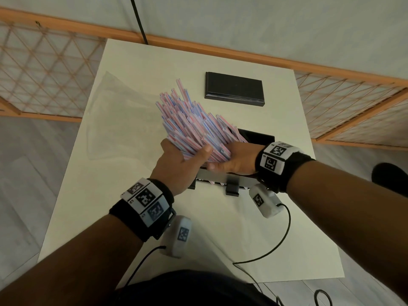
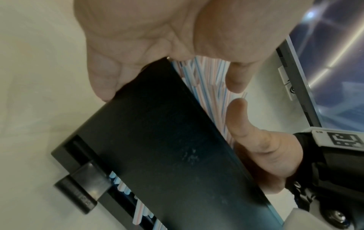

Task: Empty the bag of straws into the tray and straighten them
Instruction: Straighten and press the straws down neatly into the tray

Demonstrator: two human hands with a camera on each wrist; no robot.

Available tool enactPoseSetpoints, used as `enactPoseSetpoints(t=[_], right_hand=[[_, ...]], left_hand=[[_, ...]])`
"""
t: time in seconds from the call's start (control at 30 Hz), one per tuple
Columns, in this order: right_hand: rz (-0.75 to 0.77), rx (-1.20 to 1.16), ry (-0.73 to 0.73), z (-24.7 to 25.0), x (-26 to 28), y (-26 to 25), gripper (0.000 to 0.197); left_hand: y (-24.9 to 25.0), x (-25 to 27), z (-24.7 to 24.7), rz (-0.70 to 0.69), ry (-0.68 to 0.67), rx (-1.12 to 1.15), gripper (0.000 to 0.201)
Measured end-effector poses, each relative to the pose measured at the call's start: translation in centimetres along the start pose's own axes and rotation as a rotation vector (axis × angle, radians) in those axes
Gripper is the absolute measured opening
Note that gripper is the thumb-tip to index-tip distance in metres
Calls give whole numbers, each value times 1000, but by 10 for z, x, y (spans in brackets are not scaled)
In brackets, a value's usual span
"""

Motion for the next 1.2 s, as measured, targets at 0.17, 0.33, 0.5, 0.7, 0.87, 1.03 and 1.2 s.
enactPoseSetpoints(t=[0.17,0.33,0.5,0.7,0.87,1.03,1.2], right_hand=[[-35,75,-104,8,3,-1,115],[-80,137,-93,4,-3,5,111],[-12,126,7,8,2,-2,79],[144,219,242,13,8,-21,60],[63,311,398,10,13,-9,68],[26,283,540,11,38,6,44],[51,204,468,-17,47,8,44]], left_hand=[[0,-1,0,14,-4,-21,80],[-1,-2,-1,-7,-4,9,92],[-1,-2,0,-22,5,28,98],[9,4,3,-103,58,-9,72],[3,4,12,-123,108,-38,55],[3,1,22,-123,180,36,64],[8,-5,21,-198,157,-74,46]])
Point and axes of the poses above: each hand's wrist, its own x-axis away from the middle knuckle, its own z-axis out of the back of the hand, y = z × x, the point moved 3 cm from there along -x, towards the middle knuckle
